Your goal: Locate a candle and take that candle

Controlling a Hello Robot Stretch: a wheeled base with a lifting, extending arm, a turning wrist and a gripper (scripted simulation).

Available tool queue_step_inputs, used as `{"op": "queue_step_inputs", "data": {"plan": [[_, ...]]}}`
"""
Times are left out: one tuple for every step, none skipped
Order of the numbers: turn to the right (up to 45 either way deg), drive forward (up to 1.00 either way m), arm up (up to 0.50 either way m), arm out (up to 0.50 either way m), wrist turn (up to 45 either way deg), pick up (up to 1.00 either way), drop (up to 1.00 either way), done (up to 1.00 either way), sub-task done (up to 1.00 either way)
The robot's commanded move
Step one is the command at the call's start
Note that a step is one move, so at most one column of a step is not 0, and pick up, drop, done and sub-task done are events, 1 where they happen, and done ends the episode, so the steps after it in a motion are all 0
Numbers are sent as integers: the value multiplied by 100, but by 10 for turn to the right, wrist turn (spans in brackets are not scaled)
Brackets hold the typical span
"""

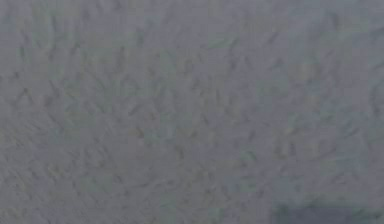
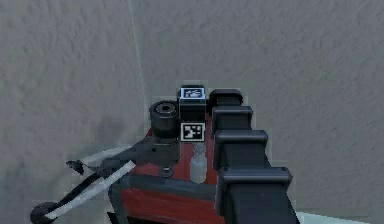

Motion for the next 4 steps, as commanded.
{"op": "queue_step_inputs", "data": {"plan": [[0, 0, 0, 0, 450, 0, 0, 0, 0], [0, 0, 0, 0, 300, 0, 0, 0, 0], [0, 0, -18, 0, 0, 0, 0, 0, 0], [0, 0, 0, 0, 0, 100, 0, 0, 0]]}}
